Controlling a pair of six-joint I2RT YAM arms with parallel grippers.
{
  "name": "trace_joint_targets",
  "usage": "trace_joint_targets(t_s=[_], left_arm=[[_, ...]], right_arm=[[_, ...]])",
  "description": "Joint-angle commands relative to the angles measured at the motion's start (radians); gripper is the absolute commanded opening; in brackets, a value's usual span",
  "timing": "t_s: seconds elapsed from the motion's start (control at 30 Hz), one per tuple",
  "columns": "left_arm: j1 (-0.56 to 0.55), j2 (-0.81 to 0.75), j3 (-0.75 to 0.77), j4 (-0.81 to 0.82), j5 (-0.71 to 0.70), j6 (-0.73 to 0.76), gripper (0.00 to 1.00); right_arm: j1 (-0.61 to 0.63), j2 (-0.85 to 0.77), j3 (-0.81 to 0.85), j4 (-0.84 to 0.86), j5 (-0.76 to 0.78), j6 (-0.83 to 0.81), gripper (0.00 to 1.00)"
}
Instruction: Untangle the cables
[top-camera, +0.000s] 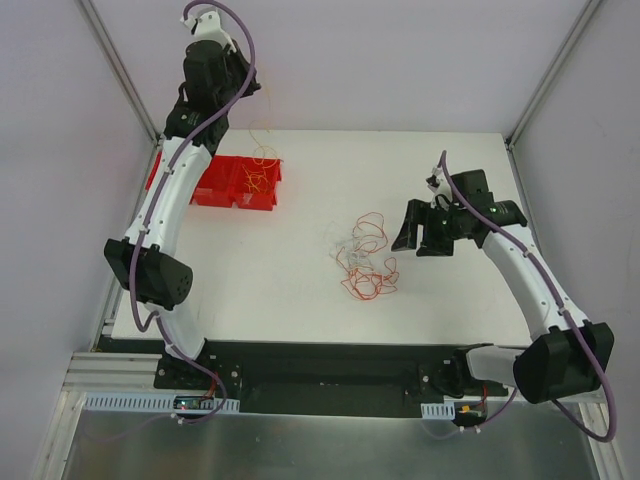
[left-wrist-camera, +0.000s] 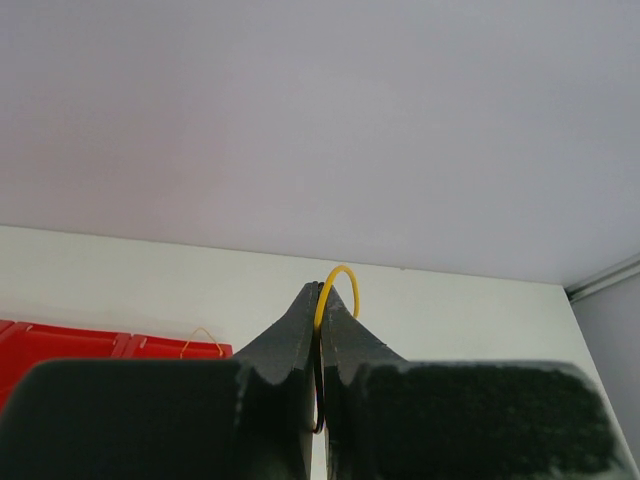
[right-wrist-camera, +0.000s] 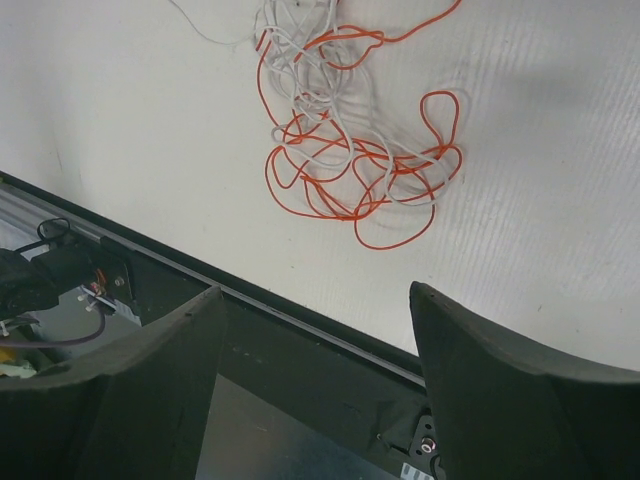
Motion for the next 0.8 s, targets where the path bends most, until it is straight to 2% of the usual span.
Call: trace_joint_targets(t_s=[0.0,0.17,0.37,0.6,0.77], left_arm=[[0.027,0.016,0.044,0.056,0.022,-0.038,0.0],[0.069,0.022,-0.044,0.058,0.016,-0.071,0.0],[0.149,0.005,-0.192,0.058,0.087,-0.212,0.0],[0.158,0.002,-0.232,0.056,0.156,-0.225,0.0],[0.158,0.016,-0.261,0.046,0.147,-0.239,0.0]], right_arm=[[-0.013,0.039,0.041,-0.024,-0.003,-0.015,0.76],[-0.017,0.073,0.061,-0.026,-0.014,-0.016,0.76],[-0.023,0.105,0.079,-0.026,-0.018,-0.016,0.75],[-0.023,0.146,0.116,-0.024,-0.033,-0.012,0.75],[-0.021,0.159,0.131,-0.023,-0.038,-0.01,0.75]])
